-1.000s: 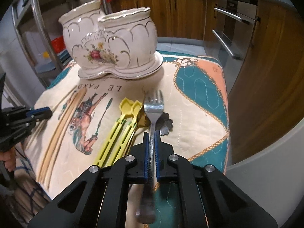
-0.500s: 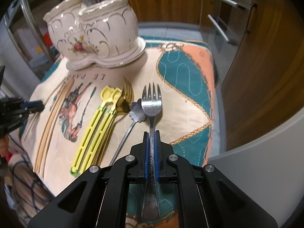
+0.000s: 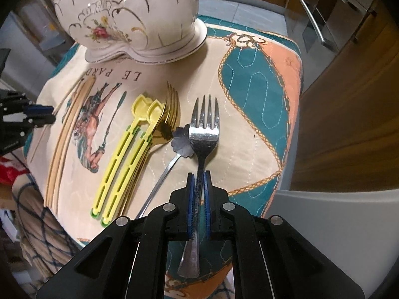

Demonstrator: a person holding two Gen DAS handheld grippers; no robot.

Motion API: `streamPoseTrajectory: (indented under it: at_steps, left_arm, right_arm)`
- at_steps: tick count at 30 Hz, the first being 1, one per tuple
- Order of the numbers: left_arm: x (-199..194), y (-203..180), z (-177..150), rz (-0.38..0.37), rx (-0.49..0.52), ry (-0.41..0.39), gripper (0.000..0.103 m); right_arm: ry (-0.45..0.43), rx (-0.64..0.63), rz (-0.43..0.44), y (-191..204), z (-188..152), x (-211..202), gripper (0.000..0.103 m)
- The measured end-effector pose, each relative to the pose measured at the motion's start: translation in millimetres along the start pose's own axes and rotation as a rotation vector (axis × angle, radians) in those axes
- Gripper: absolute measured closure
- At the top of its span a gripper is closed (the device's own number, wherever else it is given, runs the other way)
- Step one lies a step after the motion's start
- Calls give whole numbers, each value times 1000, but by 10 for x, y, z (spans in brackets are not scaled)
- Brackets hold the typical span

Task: Organize utensils
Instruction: 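Lift the chopstick with the left tool and the fork with the right tool toward the holder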

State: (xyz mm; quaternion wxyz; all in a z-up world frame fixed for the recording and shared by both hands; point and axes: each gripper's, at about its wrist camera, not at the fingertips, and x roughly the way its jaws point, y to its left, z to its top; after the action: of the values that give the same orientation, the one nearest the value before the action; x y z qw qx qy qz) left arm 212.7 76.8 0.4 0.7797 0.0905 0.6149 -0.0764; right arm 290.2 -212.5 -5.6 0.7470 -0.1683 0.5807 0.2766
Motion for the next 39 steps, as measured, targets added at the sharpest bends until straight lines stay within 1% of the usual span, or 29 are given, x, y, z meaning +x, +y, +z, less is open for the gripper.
streamPoseTrajectory:
  at_steps: [3,5,7,9,11,14,15,17,20,25,30,33,36,39]
  left_arm:
    - [-29,56,-78,-32,-42,-51,99]
    - [-52,120,-141,-70,-87,-96,99]
    - [-85,169,-217,-85,-119,-144,99]
    - [-161,207,-317,-113,-154,-209,99]
    - [-302,235,-426,-149,-180,-302,99]
    - [-498,239,-529,-159,-215,-417,99]
    - [-597,232,-578,-182,-223,-476,99]
    - [-755,207,-634,-190,-252,-574,99]
    - [-921,168,-691,-191,-275,-701,99]
    - [-989,159,-636,-213,-313,-827,99]
    - [-1067,188,-481,-210,-359,-944,99]
    - [-1171,219,-360,-190,-373,-1017,99]
    - [-1299,229,-217,-165,-364,-1084,99]
    - [-1427,210,-76,-139,-348,-1161,99]
  right_arm:
    - [-46,38,44,-49,-55,-32,97]
    - [-81,65,70,-118,-94,-51,97]
    - [-113,82,86,-161,-132,-85,97]
    - [-150,89,108,-189,-179,-141,97]
    - [-180,95,124,-185,-222,-198,97]
    - [-259,91,141,-164,-278,-315,97]
    - [-280,91,146,-159,-305,-331,97]
    - [-333,95,159,-152,-345,-377,97]
    - [-405,101,159,-81,-352,-441,97]
    - [-516,91,145,4,-333,-560,97]
    - [-645,84,163,64,-229,-794,97]
    - [-713,71,172,95,-122,-928,97]
    - [-794,67,191,104,40,-1097,97]
    - [-855,61,211,111,172,-1264,97]
